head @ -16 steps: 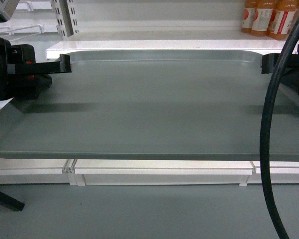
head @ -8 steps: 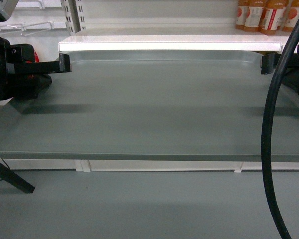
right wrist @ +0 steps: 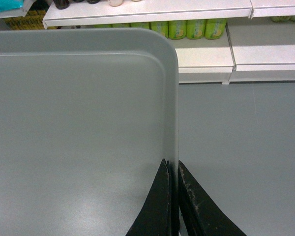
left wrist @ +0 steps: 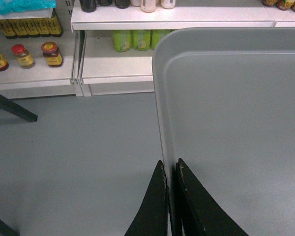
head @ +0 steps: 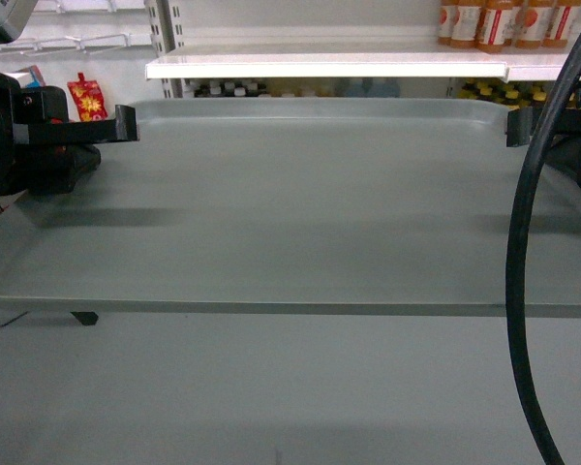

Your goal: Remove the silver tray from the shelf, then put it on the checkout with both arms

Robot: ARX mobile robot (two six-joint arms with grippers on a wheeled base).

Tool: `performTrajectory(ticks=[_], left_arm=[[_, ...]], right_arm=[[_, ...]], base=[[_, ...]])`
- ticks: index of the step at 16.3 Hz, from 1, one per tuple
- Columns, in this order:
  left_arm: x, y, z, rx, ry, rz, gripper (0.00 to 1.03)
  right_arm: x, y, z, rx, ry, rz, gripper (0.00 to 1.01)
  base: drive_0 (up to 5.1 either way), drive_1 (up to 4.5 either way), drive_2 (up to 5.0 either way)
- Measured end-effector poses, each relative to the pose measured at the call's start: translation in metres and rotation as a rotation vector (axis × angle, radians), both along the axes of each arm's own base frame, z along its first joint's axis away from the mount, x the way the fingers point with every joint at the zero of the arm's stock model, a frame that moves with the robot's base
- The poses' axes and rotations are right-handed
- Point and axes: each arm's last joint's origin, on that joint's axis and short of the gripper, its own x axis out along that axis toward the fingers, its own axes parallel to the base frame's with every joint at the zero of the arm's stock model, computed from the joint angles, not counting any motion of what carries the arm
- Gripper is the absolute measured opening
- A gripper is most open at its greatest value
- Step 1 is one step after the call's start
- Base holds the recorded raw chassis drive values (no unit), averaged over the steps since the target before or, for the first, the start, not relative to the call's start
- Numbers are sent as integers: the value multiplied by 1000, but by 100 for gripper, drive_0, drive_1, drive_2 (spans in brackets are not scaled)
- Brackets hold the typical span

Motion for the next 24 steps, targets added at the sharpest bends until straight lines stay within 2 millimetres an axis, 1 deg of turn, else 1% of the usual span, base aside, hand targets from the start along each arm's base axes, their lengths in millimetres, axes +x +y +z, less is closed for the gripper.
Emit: performTrajectory(ticks=[24], left_arm=[[0,0,1,-1,-6,1,3]], right_arm=[[0,0,1,2,-7,0,3]], base=[[13,-404,431]])
